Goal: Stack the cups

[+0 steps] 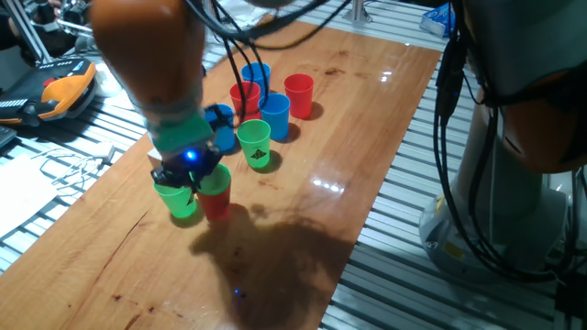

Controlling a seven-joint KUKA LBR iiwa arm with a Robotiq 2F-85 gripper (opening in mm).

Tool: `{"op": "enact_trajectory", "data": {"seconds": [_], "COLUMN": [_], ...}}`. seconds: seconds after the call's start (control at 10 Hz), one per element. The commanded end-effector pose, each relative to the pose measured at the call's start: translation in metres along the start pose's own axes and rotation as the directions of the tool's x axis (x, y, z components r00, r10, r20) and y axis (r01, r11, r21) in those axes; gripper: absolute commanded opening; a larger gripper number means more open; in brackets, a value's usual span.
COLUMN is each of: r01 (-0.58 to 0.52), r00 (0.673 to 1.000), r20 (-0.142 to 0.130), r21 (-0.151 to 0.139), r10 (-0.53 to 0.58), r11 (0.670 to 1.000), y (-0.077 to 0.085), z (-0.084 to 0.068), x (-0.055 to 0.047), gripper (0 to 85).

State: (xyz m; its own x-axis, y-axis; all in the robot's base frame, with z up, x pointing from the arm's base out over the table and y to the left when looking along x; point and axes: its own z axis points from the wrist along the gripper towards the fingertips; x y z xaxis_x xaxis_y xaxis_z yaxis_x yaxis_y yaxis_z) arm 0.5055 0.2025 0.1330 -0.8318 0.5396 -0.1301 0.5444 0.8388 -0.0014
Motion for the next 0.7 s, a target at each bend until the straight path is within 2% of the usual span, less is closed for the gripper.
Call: {"op": "enact_trajectory", "data": {"seconds": [0.0,0.3,0.5,0.6], "r01": [0.004,0.003,-0.029,-0.061], "r00": [1.0,0.999,0.997,0.994], "r20": [-0.009,-0.039,-0.074,-0.091], "r21": [0.01,0.003,-0.033,-0.038], "r10": [-0.003,-0.003,0.026,0.057], "r11": [1.0,1.0,0.999,0.997], "y": [-0.002,-0.01,-0.013,-0.011], "z": [-0.02,-0.059,-0.082,-0.095], "x": [-0.001,-0.007,-0.019,-0.026], "gripper": [0.0,0.0,0.0,0.0]}}
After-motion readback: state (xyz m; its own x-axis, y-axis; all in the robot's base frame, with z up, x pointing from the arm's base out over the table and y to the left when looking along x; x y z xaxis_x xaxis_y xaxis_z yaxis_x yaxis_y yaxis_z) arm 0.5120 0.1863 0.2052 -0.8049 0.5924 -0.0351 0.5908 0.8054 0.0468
